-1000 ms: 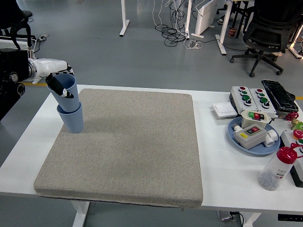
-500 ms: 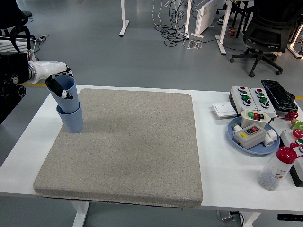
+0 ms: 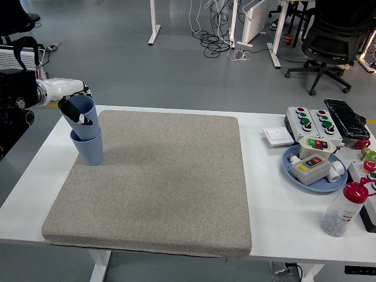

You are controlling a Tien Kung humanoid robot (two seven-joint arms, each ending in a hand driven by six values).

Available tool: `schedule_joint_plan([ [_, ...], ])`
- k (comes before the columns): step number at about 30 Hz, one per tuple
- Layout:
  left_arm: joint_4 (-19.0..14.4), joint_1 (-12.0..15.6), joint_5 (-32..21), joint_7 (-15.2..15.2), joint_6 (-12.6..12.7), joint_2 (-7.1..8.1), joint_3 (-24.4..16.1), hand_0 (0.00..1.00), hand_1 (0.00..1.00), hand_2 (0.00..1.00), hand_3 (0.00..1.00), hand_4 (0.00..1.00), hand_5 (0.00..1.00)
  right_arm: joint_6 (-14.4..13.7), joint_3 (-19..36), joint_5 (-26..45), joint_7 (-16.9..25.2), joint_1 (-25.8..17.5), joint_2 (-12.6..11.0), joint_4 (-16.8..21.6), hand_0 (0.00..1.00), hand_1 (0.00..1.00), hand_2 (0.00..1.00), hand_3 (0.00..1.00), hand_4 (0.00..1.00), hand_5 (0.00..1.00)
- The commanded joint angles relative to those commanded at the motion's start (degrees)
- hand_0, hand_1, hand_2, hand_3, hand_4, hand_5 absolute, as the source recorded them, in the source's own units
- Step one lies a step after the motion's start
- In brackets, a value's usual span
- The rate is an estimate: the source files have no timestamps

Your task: Push cup pick cup insert cup

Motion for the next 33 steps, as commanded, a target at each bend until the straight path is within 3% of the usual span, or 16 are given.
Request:
schedule_joint_plan([
  [1, 0.24, 0.01, 0.33, -0.01, 0.09, -0.04, 0.06, 0.46, 0.688, 0.781, 0.68, 0.888, 0.362, 0.0, 0.01, -0.02, 0.0, 0.01, -0.01, 0.0, 0.748, 0.685, 0.68, 0.575, 0.095, 0.493],
  [2, 0.34, 0.01, 0.48, -0.02, 0.13, -0.06, 0.09, 0.777, 0.889, 0.966, 0.947, 0.954, 0.447, 0.0, 0.01, -0.03, 0.0, 0.02, -0.01, 0.0, 0.747, 0.684, 0.68, 0.571, 0.095, 0.492],
  [7, 1.1, 0.09, 0.58, -0.22, 1.63, -0.27, 0.37, 0.777, 0.889, 0.966, 0.947, 0.954, 0.447, -0.01, 0.05, -0.11, 0.0, 0.05, -0.01, 0.0, 0.747, 0.684, 0.68, 0.571, 0.095, 0.492],
  [8, 1.24, 0.13, 0.47, -0.25, 2.14, -0.31, 0.47, 0.949, 0.976, 0.998, 0.998, 0.998, 0.523, -0.01, 0.04, -0.09, 0.01, 0.05, -0.01, 0.01, 0.748, 0.685, 0.68, 0.57, 0.095, 0.49],
  [19, 3.98, 1.15, -2.87, 0.15, 9.25, -0.31, 0.66, 0.986, 0.998, 0.998, 0.998, 0.998, 0.588, -0.04, -0.25, 0.4, 0.22, 0.05, -0.03, 0.02, 0.748, 0.684, 0.679, 0.57, 0.094, 0.491],
  [20, 3.6, 1.57, -3.9, 0.6, 10.47, -0.14, 0.45, 0.955, 0.97, 0.998, 0.998, 0.954, 0.769, -0.03, -0.25, 0.39, 0.22, 0.02, -0.03, 0.01, 0.748, 0.685, 0.679, 0.57, 0.094, 0.491],
  [22, 3.14, 2.05, -6.06, 1.18, 13.79, 0.05, 0.19, 0.955, 0.97, 0.998, 0.998, 0.954, 0.769, -0.03, -0.24, 0.37, 0.21, 0.0, -0.02, 0.01, 0.748, 0.685, 0.679, 0.57, 0.094, 0.491],
  [25, -0.91, 5.3, -13.41, 1.54, 21.23, 0.66, -4.25, 0.955, 0.97, 0.998, 0.998, 0.954, 0.769, -0.02, -0.24, 0.34, 0.17, -0.08, 0.02, -0.02, 0.748, 0.685, 0.679, 0.57, 0.094, 0.491],
  [26, -2.22, 6.28, -15.61, 1.44, 23.47, 0.74, -5.9, 0.779, 0.8, 0.743, 0.682, 0.639, 0.921, -0.01, -0.29, 0.4, 0.19, -0.09, 0.01, -0.02, 0.747, 0.684, 0.679, 0.57, 0.094, 0.49],
  [31, -11.0, 12.91, -27.26, -0.02, 35.56, -0.19, -15.73, 0.779, 0.8, 0.743, 0.682, 0.639, 0.921, 0.04, -0.63, 1.04, 0.37, -0.24, 0.05, -0.06, 0.747, 0.684, 0.679, 0.57, 0.094, 0.49],
  [32, -12.47, 13.98, -29.5, -0.07, 37.78, -0.46, -17.37, 0.749, 0.731, 0.63, 0.677, 0.541, 0.998, 0.05, -0.67, 1.11, 0.39, -0.27, 0.06, -0.07, 0.747, 0.684, 0.678, 0.57, 0.094, 0.491],
  [33, -14.97, 15.99, -32.11, -0.12, 40.34, -1.11, -19.87, 0.749, 0.731, 0.63, 0.677, 0.541, 0.998, 0.04, -0.78, 1.29, 0.43, -0.33, 0.1, -0.08, 0.747, 0.684, 0.678, 0.57, 0.094, 0.491],
])
